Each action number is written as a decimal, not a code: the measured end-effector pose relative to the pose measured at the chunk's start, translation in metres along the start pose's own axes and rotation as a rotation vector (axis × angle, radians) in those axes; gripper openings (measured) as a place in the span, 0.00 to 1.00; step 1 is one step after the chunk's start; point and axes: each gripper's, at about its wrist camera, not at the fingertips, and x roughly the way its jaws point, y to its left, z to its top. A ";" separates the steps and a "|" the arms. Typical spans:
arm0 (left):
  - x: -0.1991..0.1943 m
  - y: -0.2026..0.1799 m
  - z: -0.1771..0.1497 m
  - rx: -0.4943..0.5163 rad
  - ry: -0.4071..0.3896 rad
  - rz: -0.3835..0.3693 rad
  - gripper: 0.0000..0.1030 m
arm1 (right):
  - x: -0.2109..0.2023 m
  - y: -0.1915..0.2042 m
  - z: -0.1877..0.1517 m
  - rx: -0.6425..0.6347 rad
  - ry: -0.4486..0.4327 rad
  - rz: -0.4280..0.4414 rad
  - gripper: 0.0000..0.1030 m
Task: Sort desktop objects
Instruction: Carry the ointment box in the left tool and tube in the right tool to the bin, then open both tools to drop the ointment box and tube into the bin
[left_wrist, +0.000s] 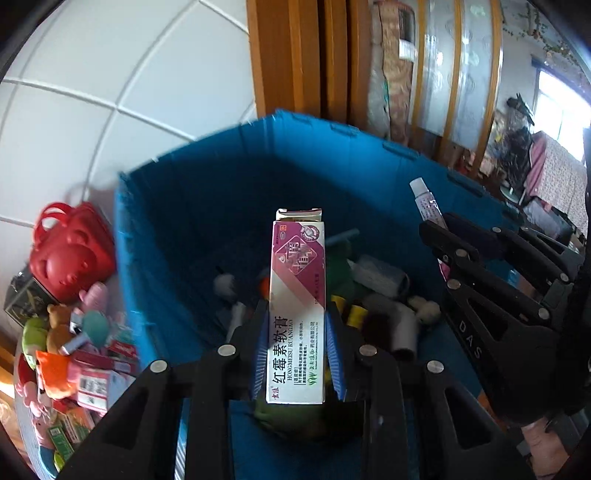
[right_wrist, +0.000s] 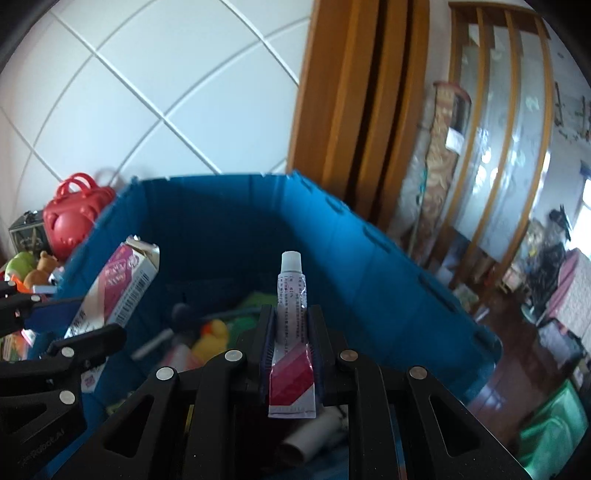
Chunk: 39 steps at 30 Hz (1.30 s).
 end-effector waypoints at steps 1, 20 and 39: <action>0.003 -0.005 0.002 0.006 0.016 -0.001 0.27 | 0.006 -0.004 -0.002 0.002 0.015 -0.004 0.17; 0.026 -0.022 0.003 -0.040 0.149 -0.023 0.33 | 0.041 -0.029 -0.016 -0.042 0.110 -0.085 0.18; -0.009 -0.011 -0.004 -0.041 0.022 -0.003 0.63 | 0.003 -0.031 -0.002 -0.031 0.001 -0.179 1.00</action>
